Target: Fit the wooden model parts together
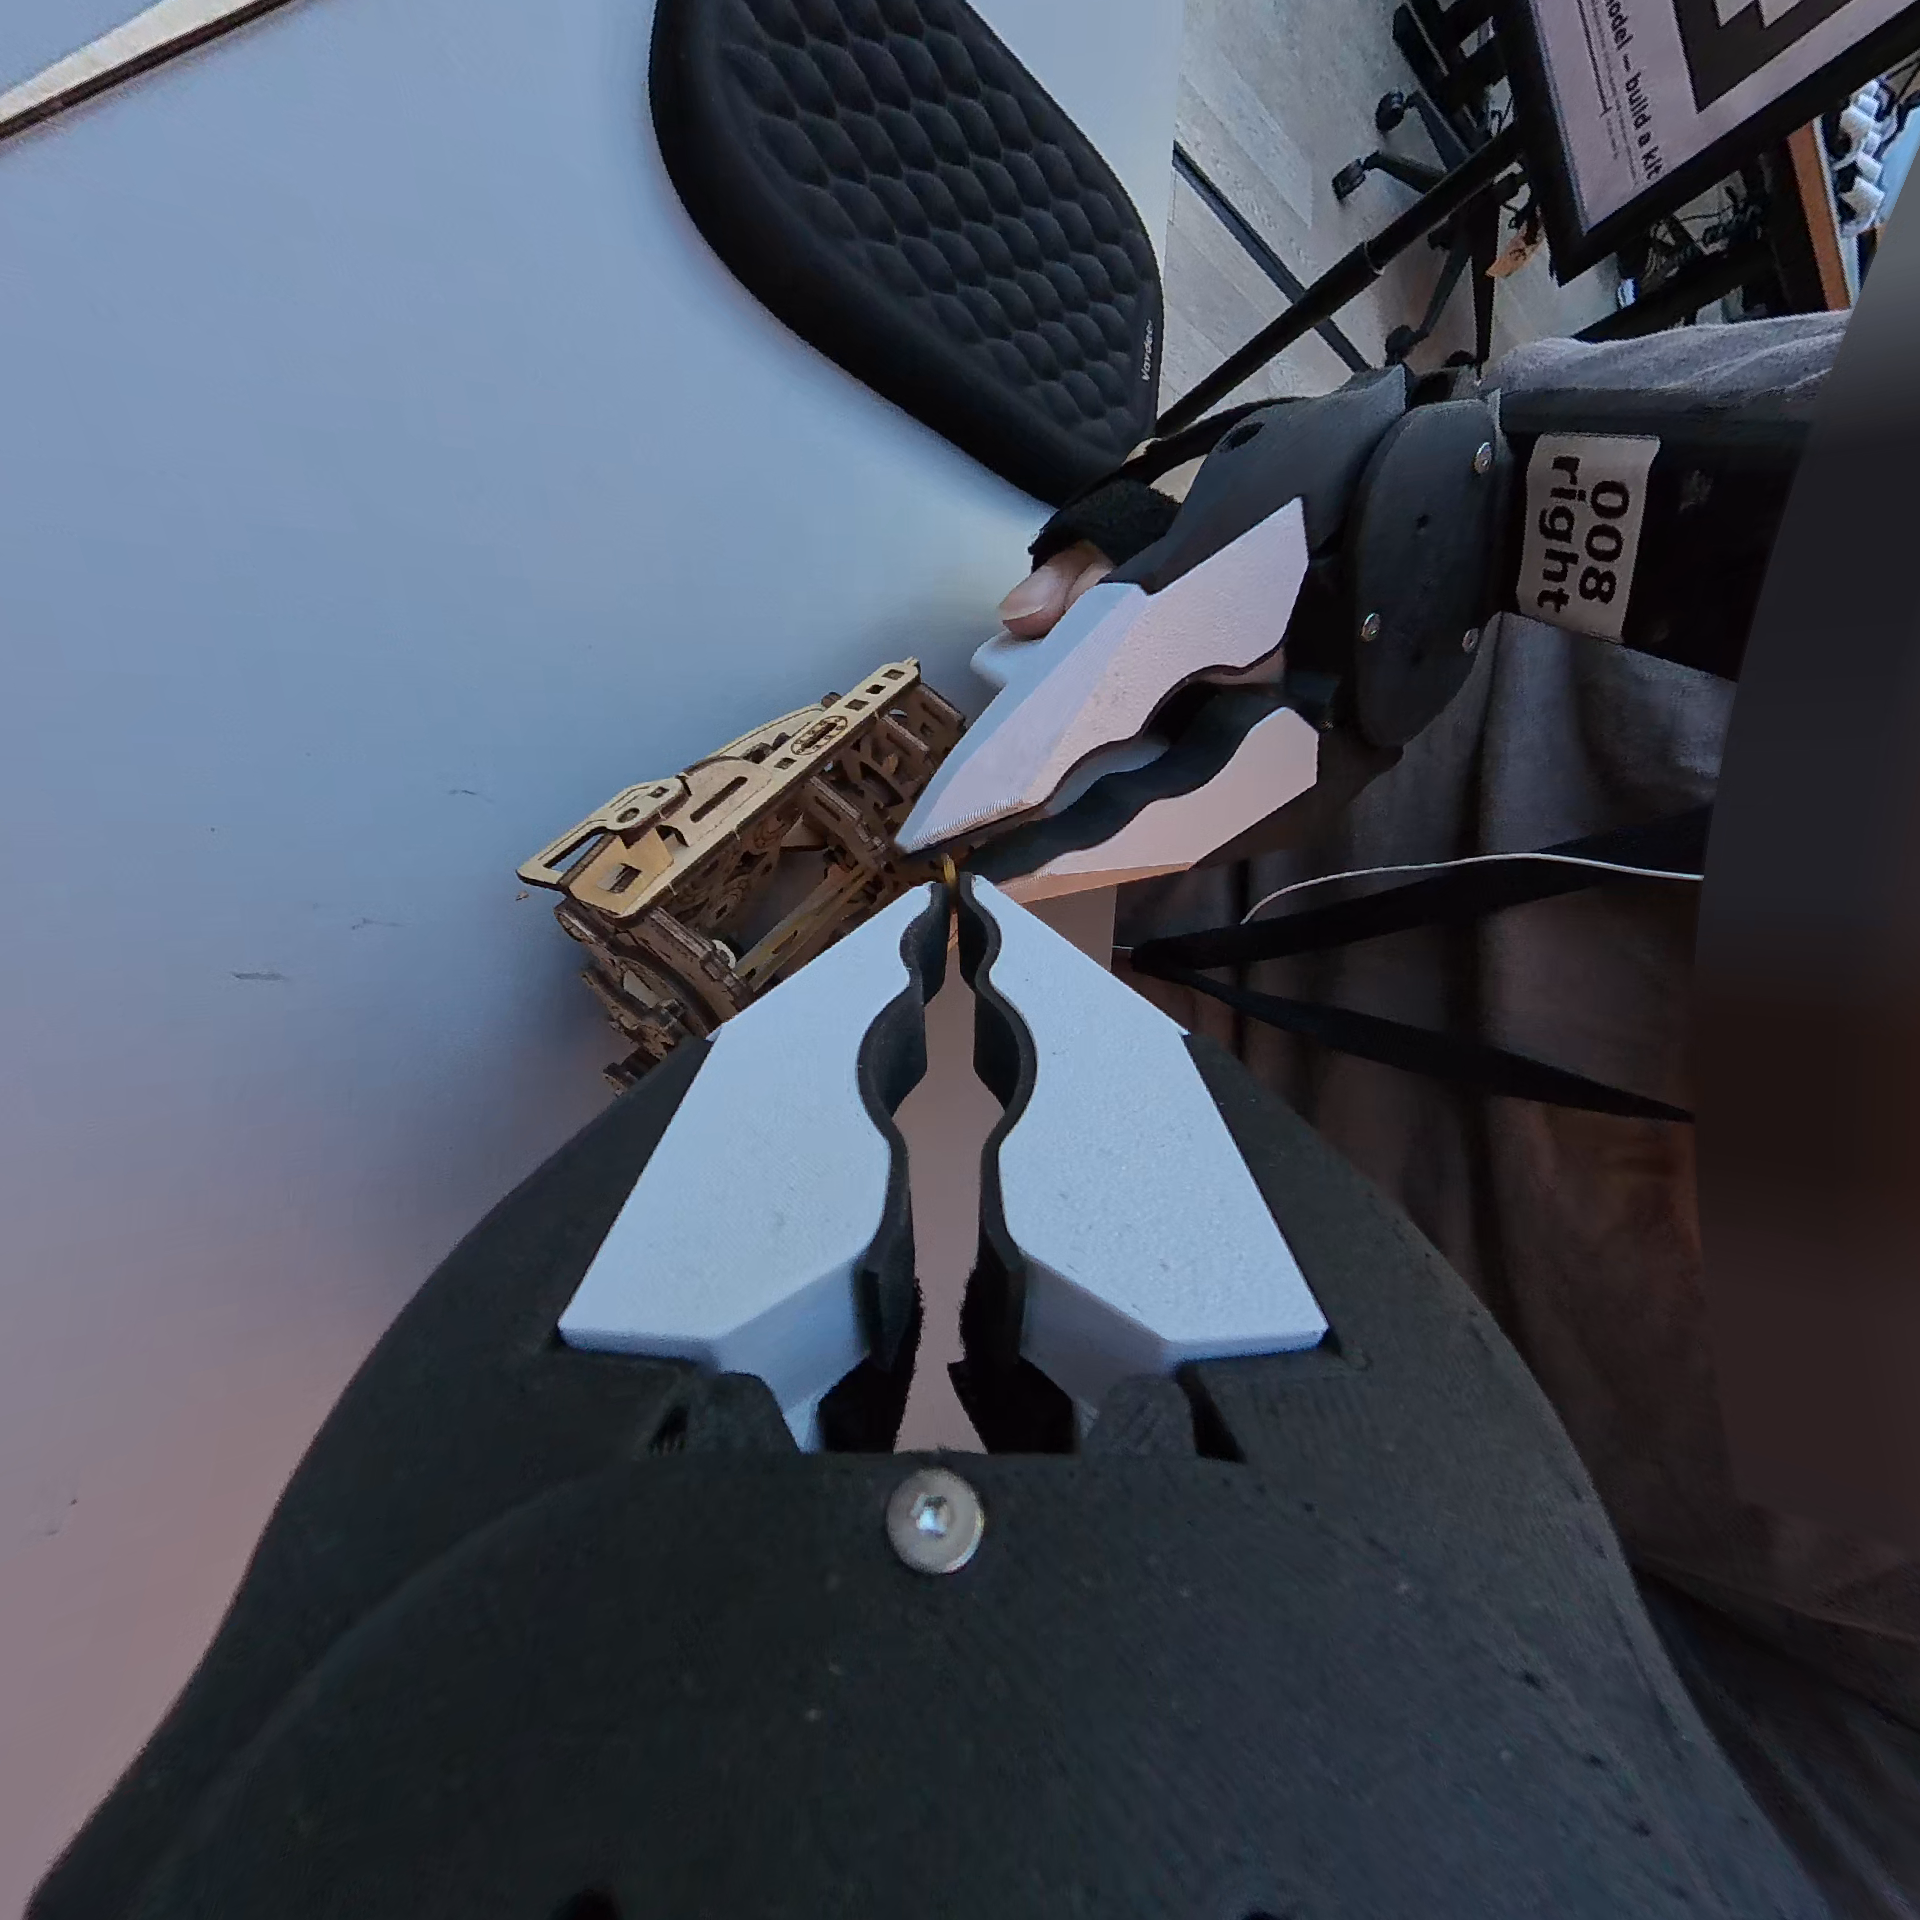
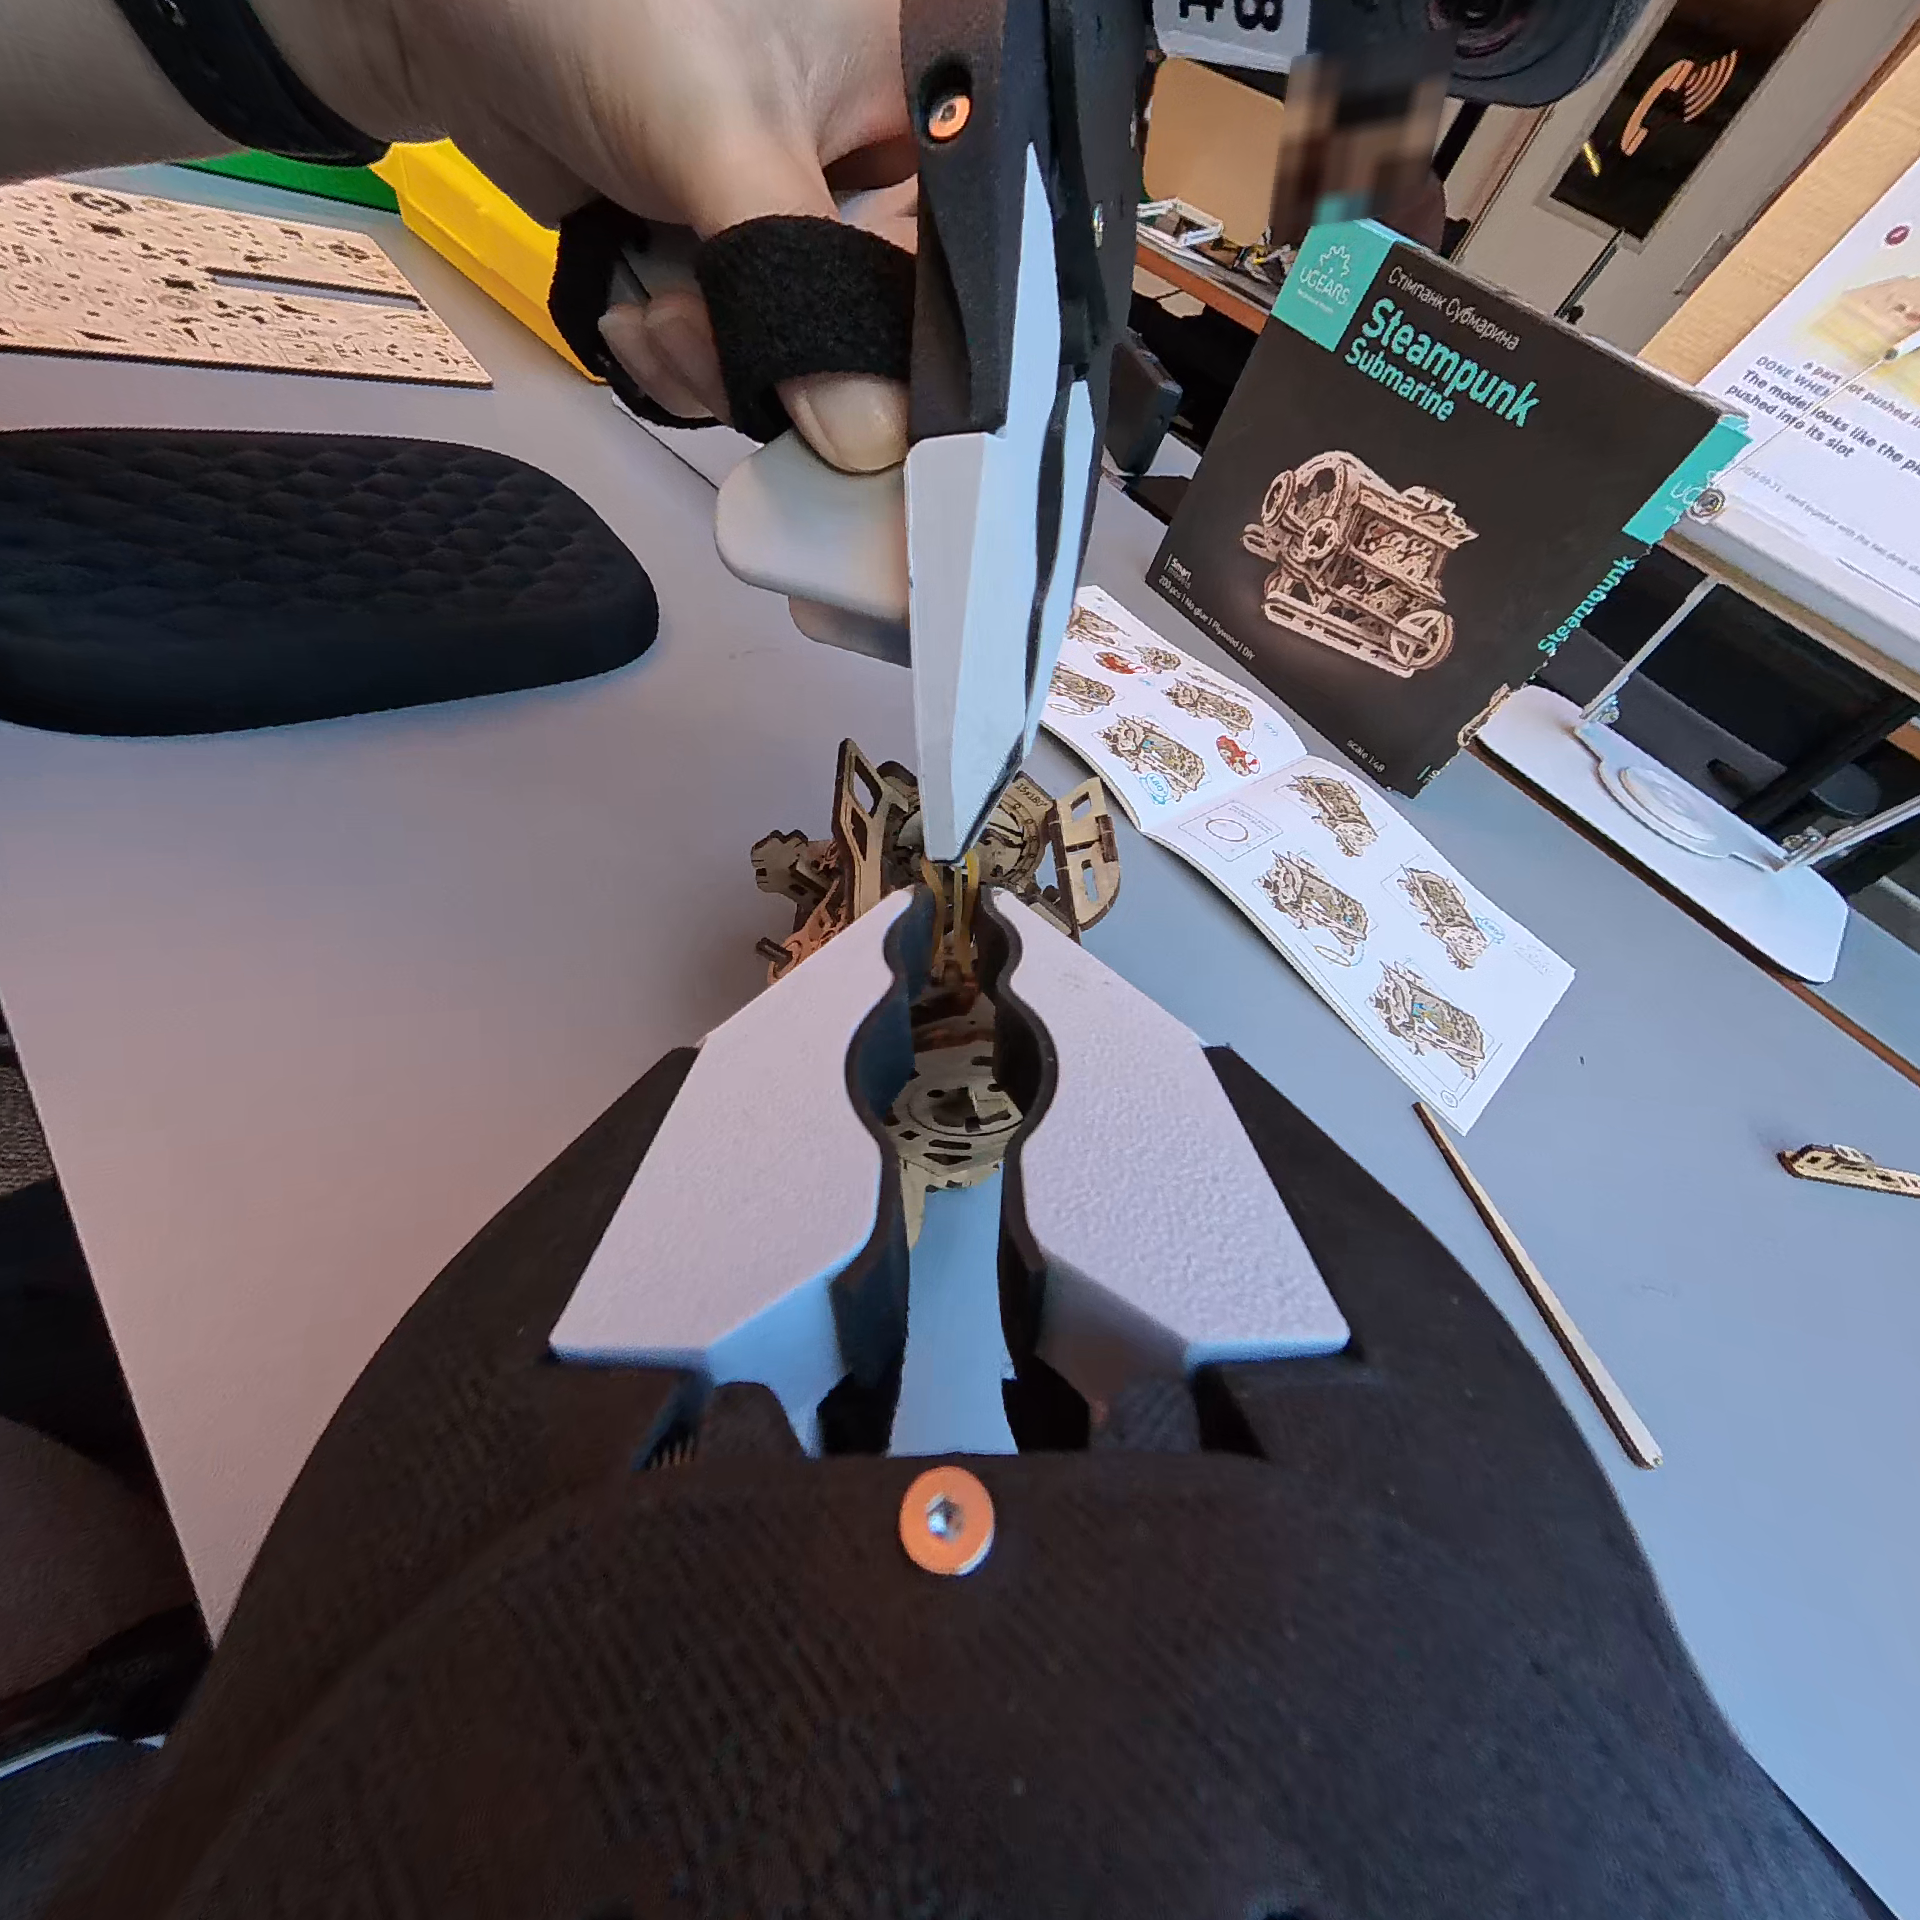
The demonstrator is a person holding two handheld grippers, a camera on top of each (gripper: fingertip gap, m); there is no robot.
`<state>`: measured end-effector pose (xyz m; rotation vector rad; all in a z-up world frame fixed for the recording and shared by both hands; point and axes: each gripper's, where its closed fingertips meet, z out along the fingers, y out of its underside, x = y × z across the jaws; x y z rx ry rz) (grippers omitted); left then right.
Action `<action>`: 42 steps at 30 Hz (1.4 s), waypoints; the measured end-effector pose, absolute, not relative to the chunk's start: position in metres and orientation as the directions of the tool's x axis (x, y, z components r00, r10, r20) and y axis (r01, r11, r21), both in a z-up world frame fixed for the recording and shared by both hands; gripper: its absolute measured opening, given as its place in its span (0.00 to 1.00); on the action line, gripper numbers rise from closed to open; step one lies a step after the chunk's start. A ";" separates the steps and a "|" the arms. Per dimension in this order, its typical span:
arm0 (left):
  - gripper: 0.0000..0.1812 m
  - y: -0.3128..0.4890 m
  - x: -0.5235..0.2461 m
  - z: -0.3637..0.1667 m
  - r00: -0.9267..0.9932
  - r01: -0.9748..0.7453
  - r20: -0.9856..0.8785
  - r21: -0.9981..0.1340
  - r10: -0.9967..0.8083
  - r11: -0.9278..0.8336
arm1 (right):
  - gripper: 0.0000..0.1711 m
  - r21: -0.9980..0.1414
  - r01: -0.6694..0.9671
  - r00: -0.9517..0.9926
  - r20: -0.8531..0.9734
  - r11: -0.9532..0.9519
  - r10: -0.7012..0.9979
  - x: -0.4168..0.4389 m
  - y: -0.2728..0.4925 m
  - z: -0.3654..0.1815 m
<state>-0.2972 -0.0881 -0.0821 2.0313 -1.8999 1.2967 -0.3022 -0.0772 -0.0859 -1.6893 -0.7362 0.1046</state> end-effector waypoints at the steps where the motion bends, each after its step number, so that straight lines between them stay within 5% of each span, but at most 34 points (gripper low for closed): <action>1: 0.00 -0.088 -0.297 -0.082 -0.122 -0.849 0.604 -0.474 -0.788 -0.232 | 0.02 -0.910 0.409 0.794 0.318 -0.067 0.518 -0.302 -0.077 -0.085; 16: 0.01 -0.087 -0.298 -0.080 -0.154 -0.836 0.586 -0.506 -0.795 -0.211 | 0.00 -0.930 0.355 0.791 0.242 -0.099 0.562 -0.302 -0.077 -0.088; 21: 0.21 -0.063 -0.299 -0.045 -0.262 -0.692 0.518 -0.689 -0.814 -0.215 | 0.00 -0.924 0.366 0.782 0.244 -0.106 0.573 -0.302 -0.076 -0.088; 24: 0.40 -0.032 -0.309 -0.042 -0.296 -0.567 0.263 -0.822 -0.918 -0.053 | 0.00 -0.922 0.373 0.774 0.246 -0.106 0.583 -0.303 -0.076 -0.089; 27: 0.42 0.008 -0.318 -0.046 -0.148 -0.483 -0.033 -0.870 -0.988 0.101 | 0.00 -0.919 0.381 0.768 0.252 -0.103 0.589 -0.304 -0.076 -0.089; 31: 0.51 0.094 -0.358 -0.060 0.271 -0.688 -0.395 -0.717 -0.878 0.111 | 0.00 -0.915 0.391 0.760 0.257 -0.104 0.597 -0.304 -0.076 -0.090; 34: 0.47 0.129 -0.395 -0.058 0.368 -0.855 -0.667 -0.517 -0.648 0.046 | 0.00 -0.913 0.396 0.757 0.261 -0.101 0.599 -0.305 -0.077 -0.090; 42: 0.54 0.136 -0.406 -0.071 0.350 -0.917 -0.730 -0.396 -0.586 -0.055 | 0.00 -0.907 0.411 0.756 0.280 -0.095 0.592 -0.303 -0.077 -0.090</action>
